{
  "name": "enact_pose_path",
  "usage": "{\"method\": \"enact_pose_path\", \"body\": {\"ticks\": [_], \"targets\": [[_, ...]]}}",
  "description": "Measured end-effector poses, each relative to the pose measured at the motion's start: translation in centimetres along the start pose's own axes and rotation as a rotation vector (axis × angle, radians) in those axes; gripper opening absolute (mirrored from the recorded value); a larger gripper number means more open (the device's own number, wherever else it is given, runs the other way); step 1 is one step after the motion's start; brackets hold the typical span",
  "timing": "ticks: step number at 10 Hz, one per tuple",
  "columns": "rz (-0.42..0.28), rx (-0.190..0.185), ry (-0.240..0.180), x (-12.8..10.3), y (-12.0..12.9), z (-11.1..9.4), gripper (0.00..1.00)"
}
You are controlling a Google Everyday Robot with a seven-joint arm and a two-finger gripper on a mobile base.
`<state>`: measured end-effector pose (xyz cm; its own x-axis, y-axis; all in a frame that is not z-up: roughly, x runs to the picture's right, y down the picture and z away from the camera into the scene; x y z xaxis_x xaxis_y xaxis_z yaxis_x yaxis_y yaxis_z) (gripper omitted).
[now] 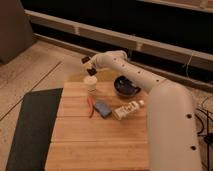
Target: Place the eraser in the ceramic cup
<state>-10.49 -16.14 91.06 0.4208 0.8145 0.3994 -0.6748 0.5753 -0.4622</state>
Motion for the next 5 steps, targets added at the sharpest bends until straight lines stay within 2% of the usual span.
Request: {"method": "enact_pose_path", "body": {"ticks": [5], "targets": [[0.012,-0.039,0.018,0.77,1.22,1.31,0.0]]}}
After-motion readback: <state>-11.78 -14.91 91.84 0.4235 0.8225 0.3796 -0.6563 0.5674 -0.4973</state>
